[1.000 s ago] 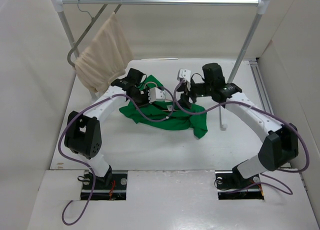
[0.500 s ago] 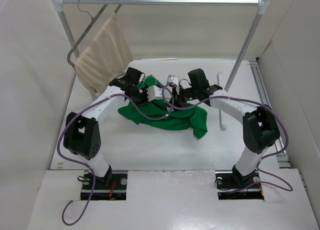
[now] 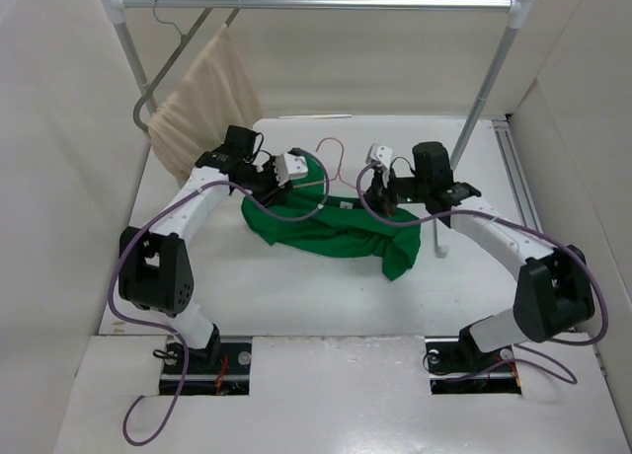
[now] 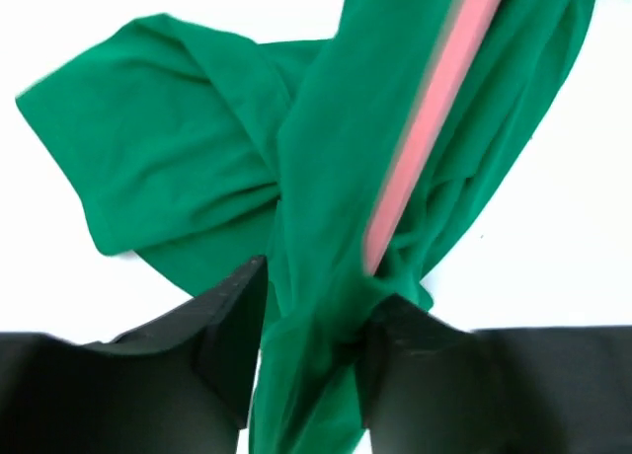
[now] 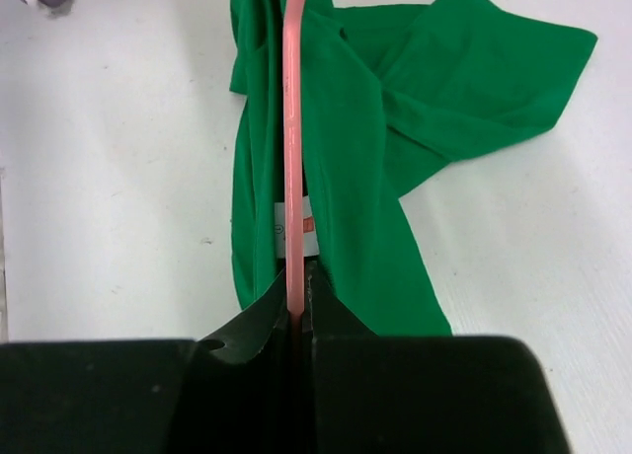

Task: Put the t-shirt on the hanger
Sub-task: Hang the hanger with tshirt onto the clothesline

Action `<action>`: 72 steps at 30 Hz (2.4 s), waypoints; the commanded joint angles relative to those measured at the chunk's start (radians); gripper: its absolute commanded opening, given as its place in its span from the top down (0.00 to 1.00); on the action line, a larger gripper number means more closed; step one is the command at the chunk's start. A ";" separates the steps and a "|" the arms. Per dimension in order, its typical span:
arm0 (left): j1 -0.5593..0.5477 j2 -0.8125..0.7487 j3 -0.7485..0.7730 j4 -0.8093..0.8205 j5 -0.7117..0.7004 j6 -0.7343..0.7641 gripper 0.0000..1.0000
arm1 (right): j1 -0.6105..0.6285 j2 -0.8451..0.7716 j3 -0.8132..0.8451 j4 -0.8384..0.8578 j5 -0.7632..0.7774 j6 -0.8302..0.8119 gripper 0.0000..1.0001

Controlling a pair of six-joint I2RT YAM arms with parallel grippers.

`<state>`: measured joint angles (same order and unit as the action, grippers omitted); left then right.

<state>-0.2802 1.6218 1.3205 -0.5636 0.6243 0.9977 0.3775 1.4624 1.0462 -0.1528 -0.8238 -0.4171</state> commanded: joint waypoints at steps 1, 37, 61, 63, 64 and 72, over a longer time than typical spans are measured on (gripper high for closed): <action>0.026 -0.020 0.057 0.002 0.058 -0.071 0.60 | -0.017 -0.062 0.017 0.055 -0.003 0.040 1.00; -0.030 0.032 0.365 0.008 -0.014 -0.585 0.00 | -0.173 -0.117 0.913 -0.493 1.000 0.100 1.00; -0.080 -0.025 0.224 0.001 -0.221 -0.564 0.00 | -0.152 -0.421 0.695 -0.355 0.959 -0.024 0.00; -0.089 -0.039 0.181 0.026 -0.248 -0.564 0.00 | -0.123 -0.480 0.645 -0.306 0.854 -0.070 0.00; -0.089 -0.051 0.145 0.040 -0.274 -0.589 0.00 | -0.100 -0.491 0.618 -0.265 0.734 -0.071 0.00; -0.089 -0.134 0.030 0.116 -0.376 -0.633 0.00 | 0.047 -0.311 0.286 -0.352 0.574 0.000 0.00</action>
<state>-0.3717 1.5822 1.3792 -0.4973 0.3084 0.3893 0.3954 1.0004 1.4643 -0.4061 -0.1780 -0.4587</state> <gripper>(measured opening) 0.996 0.994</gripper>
